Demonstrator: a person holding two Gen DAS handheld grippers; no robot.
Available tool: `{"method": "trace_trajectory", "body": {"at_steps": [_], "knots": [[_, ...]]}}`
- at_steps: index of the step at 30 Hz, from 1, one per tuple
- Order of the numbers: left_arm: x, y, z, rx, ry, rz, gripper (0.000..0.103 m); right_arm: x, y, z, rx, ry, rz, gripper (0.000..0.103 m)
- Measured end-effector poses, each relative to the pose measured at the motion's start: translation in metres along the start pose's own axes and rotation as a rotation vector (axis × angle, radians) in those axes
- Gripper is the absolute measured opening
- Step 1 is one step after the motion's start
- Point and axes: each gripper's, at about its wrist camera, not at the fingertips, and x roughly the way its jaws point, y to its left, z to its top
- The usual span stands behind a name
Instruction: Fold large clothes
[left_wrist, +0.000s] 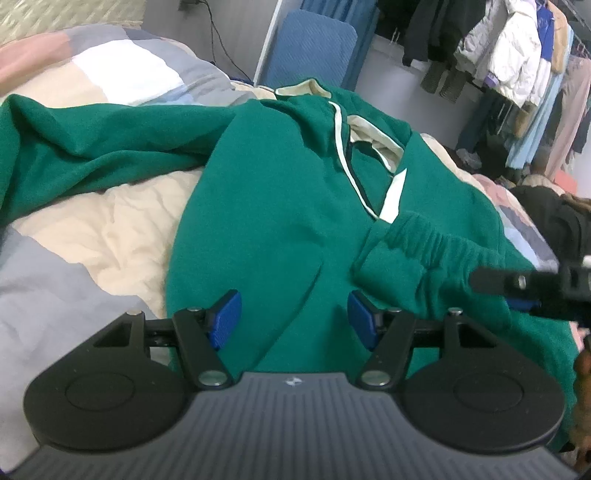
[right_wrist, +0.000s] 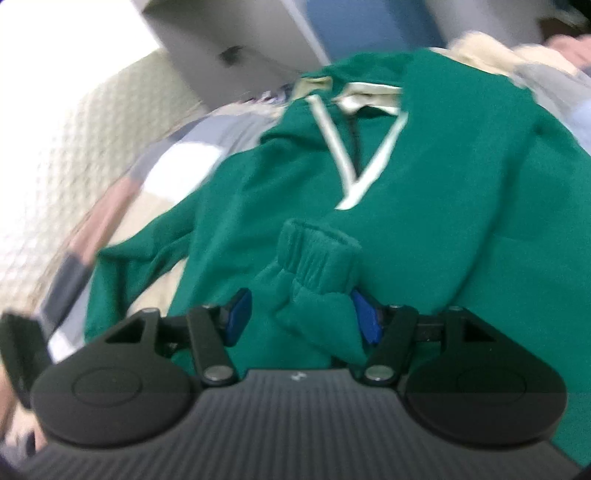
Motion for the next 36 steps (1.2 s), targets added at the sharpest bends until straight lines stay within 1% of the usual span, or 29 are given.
{"method": "trace_trajectory", "body": {"at_steps": [2,6,7,10,12,14,15,18,20,22,24,26,28,29,30,32,34,35,36], "knots": [[-0.002,0.003,0.002,-0.022,-0.012,-0.005,0.069,-0.001,0.009,-0.003,-0.034,0.024,0.025,0.062],[-0.009,0.009,0.008,-0.058,-0.043,-0.028,0.069,-0.003,0.029,-0.013,-0.148,0.077,0.056,0.062],[-0.01,0.01,0.009,-0.066,-0.049,-0.039,0.069,-0.002,0.035,-0.016,-0.181,0.093,0.057,0.062],[-0.014,0.009,0.01,-0.073,-0.063,-0.079,0.069,0.0,0.044,-0.023,-0.239,0.115,0.019,0.062],[-0.016,0.006,0.009,-0.073,-0.064,-0.118,0.069,-0.003,0.043,-0.022,-0.222,0.118,0.012,0.062],[-0.016,0.0,0.007,-0.072,-0.049,-0.168,0.069,-0.01,0.042,-0.02,-0.202,0.113,0.013,0.063],[-0.014,-0.005,0.005,-0.056,-0.038,-0.18,0.069,-0.014,0.042,-0.019,-0.192,0.108,0.006,0.062],[-0.007,-0.014,-0.001,-0.022,0.003,-0.173,0.069,-0.024,0.034,-0.017,-0.152,0.109,-0.059,0.062],[-0.002,-0.019,-0.006,0.015,0.027,-0.145,0.069,-0.03,0.027,-0.013,-0.117,0.07,-0.068,0.063],[0.0,-0.023,-0.008,0.042,0.028,-0.132,0.069,-0.029,0.019,-0.006,-0.074,0.032,-0.078,0.063],[-0.003,-0.019,-0.007,0.024,0.019,-0.14,0.069,-0.021,0.01,-0.001,-0.033,0.015,-0.114,0.063],[-0.01,-0.011,-0.005,-0.023,-0.005,-0.14,0.069,-0.009,0.005,0.001,-0.031,0.03,-0.153,0.063],[-0.023,0.004,-0.002,-0.095,-0.042,-0.121,0.069,0.003,0.001,0.0,-0.045,0.06,-0.199,0.062],[-0.029,0.012,0.0,-0.129,-0.064,-0.105,0.069,0.009,-0.002,-0.001,-0.047,0.078,-0.221,0.061],[-0.037,0.022,0.002,-0.172,-0.095,-0.062,0.069,0.012,-0.004,-0.002,-0.044,0.087,-0.232,0.06],[-0.045,0.041,0.007,-0.231,-0.129,0.039,0.069,0.015,-0.007,-0.003,-0.036,0.09,-0.232,0.06],[-0.051,0.065,0.017,-0.262,-0.156,0.185,0.069,0.016,-0.006,-0.002,-0.045,0.09,-0.232,0.06],[-0.053,0.077,0.024,-0.266,-0.165,0.281,0.069,0.016,-0.005,-0.002,-0.051,0.089,-0.233,0.06],[-0.054,0.088,0.033,-0.269,-0.167,0.356,0.069,0.016,-0.004,-0.002,-0.056,0.087,-0.233,0.061]]}}
